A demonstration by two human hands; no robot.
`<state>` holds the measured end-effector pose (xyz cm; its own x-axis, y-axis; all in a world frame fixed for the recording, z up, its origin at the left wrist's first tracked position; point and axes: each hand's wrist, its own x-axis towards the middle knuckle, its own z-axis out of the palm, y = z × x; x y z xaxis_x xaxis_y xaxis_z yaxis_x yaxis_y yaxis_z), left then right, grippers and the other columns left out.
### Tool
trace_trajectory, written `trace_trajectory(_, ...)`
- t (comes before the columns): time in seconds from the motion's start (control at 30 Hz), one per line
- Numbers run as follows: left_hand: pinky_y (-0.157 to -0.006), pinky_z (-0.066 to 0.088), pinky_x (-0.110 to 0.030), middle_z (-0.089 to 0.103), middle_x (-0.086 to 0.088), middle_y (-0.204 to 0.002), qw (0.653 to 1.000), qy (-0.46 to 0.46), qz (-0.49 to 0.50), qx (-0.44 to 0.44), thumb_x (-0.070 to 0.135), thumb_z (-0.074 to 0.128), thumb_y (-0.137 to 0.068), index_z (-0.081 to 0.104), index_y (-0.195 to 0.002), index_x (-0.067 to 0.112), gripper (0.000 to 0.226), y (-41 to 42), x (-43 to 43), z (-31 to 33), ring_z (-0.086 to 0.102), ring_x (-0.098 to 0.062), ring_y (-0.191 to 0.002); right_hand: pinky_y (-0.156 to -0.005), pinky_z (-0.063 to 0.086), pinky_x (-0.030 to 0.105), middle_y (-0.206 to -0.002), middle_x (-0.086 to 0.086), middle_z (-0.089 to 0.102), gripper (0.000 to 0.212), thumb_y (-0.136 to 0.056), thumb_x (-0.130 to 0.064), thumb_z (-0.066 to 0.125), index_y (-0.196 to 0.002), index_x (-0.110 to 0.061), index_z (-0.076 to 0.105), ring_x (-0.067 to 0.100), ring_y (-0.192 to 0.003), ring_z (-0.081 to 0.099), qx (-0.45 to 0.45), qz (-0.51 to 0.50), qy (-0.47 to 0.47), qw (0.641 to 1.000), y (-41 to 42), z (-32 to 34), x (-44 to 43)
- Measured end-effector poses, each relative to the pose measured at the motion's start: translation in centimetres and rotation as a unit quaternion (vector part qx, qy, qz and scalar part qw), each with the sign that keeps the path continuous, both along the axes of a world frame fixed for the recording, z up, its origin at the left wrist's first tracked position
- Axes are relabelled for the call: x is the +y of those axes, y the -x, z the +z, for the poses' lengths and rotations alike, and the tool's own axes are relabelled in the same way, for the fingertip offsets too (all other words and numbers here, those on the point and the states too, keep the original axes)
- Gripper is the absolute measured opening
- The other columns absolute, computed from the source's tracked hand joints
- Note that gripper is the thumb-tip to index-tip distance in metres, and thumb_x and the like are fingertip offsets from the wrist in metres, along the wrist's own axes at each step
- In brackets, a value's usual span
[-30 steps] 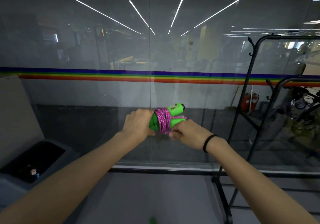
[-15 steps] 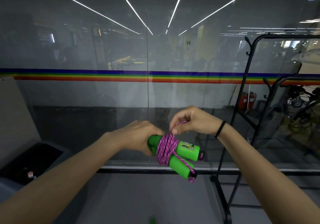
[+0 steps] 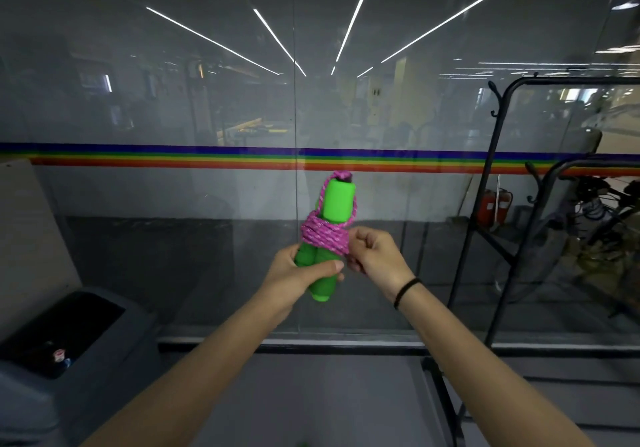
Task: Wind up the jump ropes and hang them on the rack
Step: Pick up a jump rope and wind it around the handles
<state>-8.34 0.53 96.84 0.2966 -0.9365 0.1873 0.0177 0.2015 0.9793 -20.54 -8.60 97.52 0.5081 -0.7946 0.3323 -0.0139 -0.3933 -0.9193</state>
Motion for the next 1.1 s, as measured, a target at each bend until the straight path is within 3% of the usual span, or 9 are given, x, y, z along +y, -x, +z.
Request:
trace_trajectory(0.2,-0.053,0.051,-0.023,0.064,0.0,-0.061,0.996,-0.039,0.065,0.039,0.009,0.071,-0.077,0.065,-0.077,0.013,0.007,0.1,-0.6,0.6,0.061,-0.014,-0.056,-0.05,0.035,0.006,-0.059,-0.005,0.059,0.019,-0.084,-0.009,0.059,-0.067,-0.02,0.059,-0.004,-0.048,0.05,0.101,-0.121,0.136,0.978,-0.1,1.0,0.7)
trace_trajectory(0.37,-0.049,0.047,-0.013,0.066,0.002,-0.076,0.991,-0.049,0.107,-0.061,0.019,0.072,-0.076,0.066,-0.093,0.012,0.02,-0.9,-1.1,1.1,0.061,-0.005,-0.062,-0.063,0.043,0.019,-0.067,0.006,0.067,0.017,-0.081,-0.012,0.064,-0.064,-0.015,0.062,0.017,-0.067,0.064,0.145,-0.164,0.201,0.955,0.2,1.1,0.8)
trace_trajectory(0.5,-0.06,0.048,-0.013,0.069,0.005,-0.088,0.977,-0.057,0.112,-0.17,0.035,0.073,-0.072,0.067,-0.103,0.017,0.036,-1.3,-1.1,1.4,0.065,-0.005,-0.077,-0.074,0.052,0.03,-0.075,0.007,0.071,0.011,-0.08,-0.018,0.064,-0.071,-0.012,0.066,0.019,-0.074,0.067,0.173,-0.182,0.233,0.939,0.6,1.1,0.9)
trace_trajectory(0.6,-0.075,0.05,-0.019,0.067,0.003,-0.106,0.978,-0.06,0.073,-0.184,0.034,0.071,-0.074,0.06,-0.118,0.023,0.046,-1.3,-0.8,1.4,0.065,-0.007,-0.091,-0.072,0.05,0.024,-0.077,0.005,0.072,0.008,-0.079,-0.02,0.066,-0.073,-0.015,0.066,0.017,-0.074,0.066,0.179,-0.192,0.252,0.932,1.1,1.7,1.5)
trace_trajectory(0.7,-0.075,0.053,-0.026,0.067,-0.002,-0.106,0.98,-0.071,0.045,-0.183,0.028,0.065,-0.082,0.057,-0.117,0.022,0.036,-0.9,-0.5,1.4,0.065,-0.012,-0.086,-0.059,0.041,0.005,-0.069,0.003,0.068,0.003,-0.077,-0.014,0.069,-0.075,-0.015,0.067,0.011,-0.062,0.061,0.141,-0.188,0.257,0.937,1.6,2.6,2.4)
trace_trajectory(0.8,-0.063,0.053,-0.027,0.067,-0.006,-0.091,0.989,-0.072,0.023,-0.13,0.03,0.059,-0.087,0.059,-0.113,0.015,0.03,-0.4,-0.1,1.5,0.061,-0.015,-0.067,-0.062,0.051,0.016,-0.066,0.0,0.067,0.006,-0.076,-0.016,0.071,-0.079,-0.021,0.068,0.015,-0.059,0.064,0.088,-0.153,0.236,0.956,2.2,3.2,2.9)
trace_trajectory(0.87,-0.069,0.055,-0.033,0.068,-0.006,-0.089,0.99,-0.08,0.016,-0.116,0.035,0.058,-0.088,0.058,-0.112,0.016,0.031,-0.3,-0.1,1.5,0.061,-0.018,-0.068,-0.064,0.055,0.026,-0.069,0.0,0.069,0.008,-0.077,-0.017,0.071,-0.085,-0.02,0.069,0.017,-0.061,0.066,0.059,-0.122,0.222,0.966,2.5,3.3,3.1)
trace_trajectory(0.97,-0.075,0.056,-0.038,0.069,-0.005,-0.089,0.991,-0.085,0.003,-0.104,0.039,0.056,-0.088,0.057,-0.11,0.019,0.031,-0.2,0.0,1.6,0.062,-0.018,-0.069,-0.062,0.05,0.017,-0.07,-0.005,0.067,0.008,-0.08,-0.014,0.069,-0.088,-0.016,0.071,0.002,-0.059,0.062,-0.005,-0.084,0.213,0.973,2.9,3.4,3.2)
trace_trajectory(1.1,-0.069,0.057,-0.034,0.068,-0.005,-0.085,0.994,-0.085,-0.016,-0.07,0.038,0.053,-0.09,0.058,-0.105,0.017,0.026,0.5,0.4,1.8,0.06,-0.015,-0.062,-0.069,0.039,0.006,-0.08,-0.009,0.056,0.009,-0.084,-0.015,0.063,-0.089,-0.014,0.07,-0.002,-0.075,0.054,-0.035,-0.103,0.268,0.957,2.7,3.6,2.9)
